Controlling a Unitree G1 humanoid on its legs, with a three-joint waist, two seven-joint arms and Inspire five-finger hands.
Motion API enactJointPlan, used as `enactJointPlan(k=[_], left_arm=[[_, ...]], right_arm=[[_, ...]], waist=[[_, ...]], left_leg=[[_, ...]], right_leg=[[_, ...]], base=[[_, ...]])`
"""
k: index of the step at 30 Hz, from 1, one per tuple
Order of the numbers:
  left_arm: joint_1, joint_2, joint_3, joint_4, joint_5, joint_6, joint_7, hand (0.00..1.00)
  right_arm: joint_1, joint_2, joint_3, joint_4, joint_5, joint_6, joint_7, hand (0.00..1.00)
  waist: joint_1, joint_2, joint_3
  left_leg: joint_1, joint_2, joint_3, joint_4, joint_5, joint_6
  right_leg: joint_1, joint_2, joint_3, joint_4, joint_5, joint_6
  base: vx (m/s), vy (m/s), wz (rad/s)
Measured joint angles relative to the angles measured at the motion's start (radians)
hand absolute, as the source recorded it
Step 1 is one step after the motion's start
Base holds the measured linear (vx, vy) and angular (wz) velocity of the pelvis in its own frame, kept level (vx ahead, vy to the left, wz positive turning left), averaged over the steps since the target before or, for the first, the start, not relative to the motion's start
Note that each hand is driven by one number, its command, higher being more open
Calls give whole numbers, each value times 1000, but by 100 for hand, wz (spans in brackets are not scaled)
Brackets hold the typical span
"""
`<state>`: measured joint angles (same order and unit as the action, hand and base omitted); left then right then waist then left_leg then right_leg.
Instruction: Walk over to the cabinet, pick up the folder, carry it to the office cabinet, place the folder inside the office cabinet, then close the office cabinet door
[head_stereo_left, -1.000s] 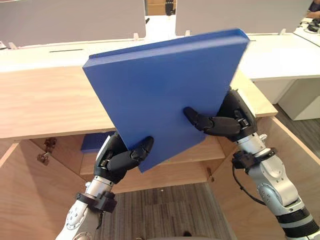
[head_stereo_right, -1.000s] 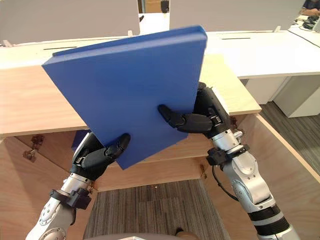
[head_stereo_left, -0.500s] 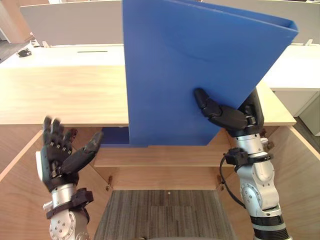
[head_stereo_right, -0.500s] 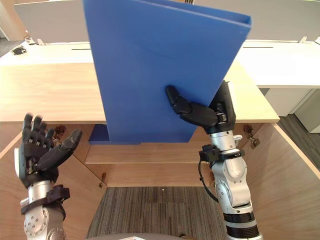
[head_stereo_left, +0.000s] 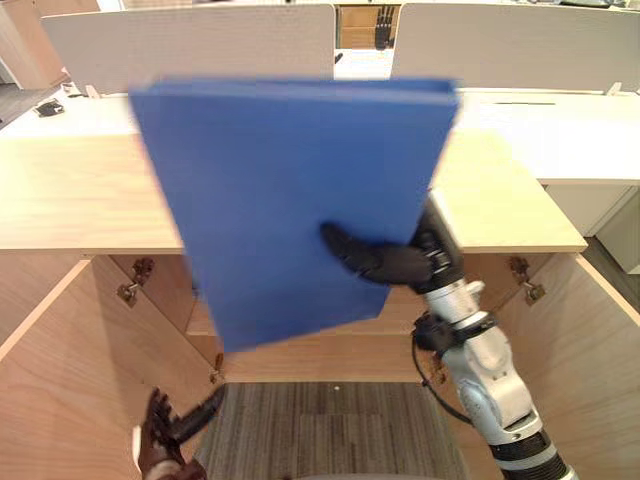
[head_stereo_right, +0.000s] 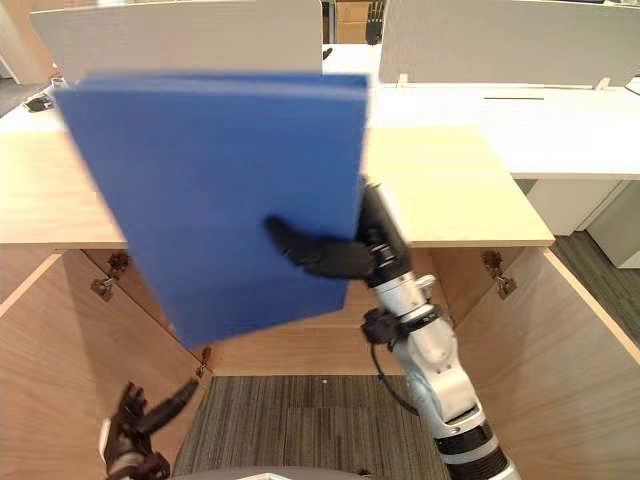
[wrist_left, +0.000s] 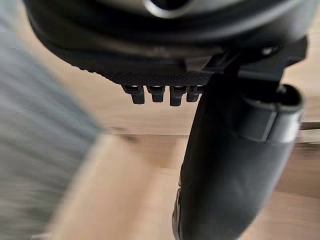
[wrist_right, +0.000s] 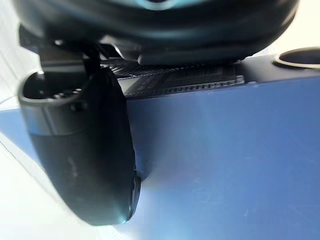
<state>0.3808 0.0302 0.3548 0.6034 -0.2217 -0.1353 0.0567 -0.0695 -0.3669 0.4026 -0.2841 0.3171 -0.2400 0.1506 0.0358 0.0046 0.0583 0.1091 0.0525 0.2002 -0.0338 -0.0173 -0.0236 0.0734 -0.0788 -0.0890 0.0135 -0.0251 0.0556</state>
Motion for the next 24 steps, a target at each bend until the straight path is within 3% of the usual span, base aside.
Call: enactJointPlan(k=[2, 6, 8, 14, 16, 18, 24], left_arm=[[-28, 28, -13, 101, 18, 11, -2, 100], [-139, 76, -34, 223, 80, 21, 0, 100], [-205, 97, -60, 238, 101, 20, 3, 100], [-352, 111, -160, 226, 103, 10, 12, 100], [-371, 110, -172, 210, 104, 5, 14, 100], [-401, 108, -188, 148, 104, -5, 29, 100], [-442, 71, -190, -17, 104, -10, 32, 100]], right_arm=[[-8, -11, 58, 48, -49, 1, 4, 0], [-154, -16, 140, 232, -177, 25, -3, 0], [-246, -7, 154, 317, -217, 36, -26, 0], [-342, 34, 93, 453, -230, 72, -95, 0], [-358, 50, 57, 471, -212, 79, -101, 0], [-397, 80, -32, 476, -98, 86, -136, 0], [-583, 125, -254, 476, 166, 74, -274, 0]], waist=[[1, -4, 6], [8, -4, 135], [10, 3, 229], [7, 40, 375], [8, 48, 383], [16, 59, 392], [23, 64, 411]], left_leg=[[-27, 1, 0, 19, -2, -2], [-190, 23, 1, 211, -57, 1], [-302, 41, 1, 344, -95, 4], [-621, 64, -25, 634, -171, 11], [-688, 71, -30, 686, -178, 18], [-832, 84, -47, 790, -204, 18], [-1050, 108, -74, 938, -221, 20]], right_leg=[[-23, 0, 1, 9, 1, -1], [-164, 1, 14, 135, -14, -14], [-276, 1, 21, 259, -47, -16], [-609, -27, 20, 585, -145, -17], [-675, -29, 20, 636, -157, -21], [-813, -34, 10, 740, -188, -22], [-1019, -40, -4, 886, -214, -37]], base=[[0, 0, 0], [-161, -22, -7], [-269, -23, -9], [-242, 0, 7], [-140, -22, 6], [-166, -40, 8], [-101, -29, 5]])
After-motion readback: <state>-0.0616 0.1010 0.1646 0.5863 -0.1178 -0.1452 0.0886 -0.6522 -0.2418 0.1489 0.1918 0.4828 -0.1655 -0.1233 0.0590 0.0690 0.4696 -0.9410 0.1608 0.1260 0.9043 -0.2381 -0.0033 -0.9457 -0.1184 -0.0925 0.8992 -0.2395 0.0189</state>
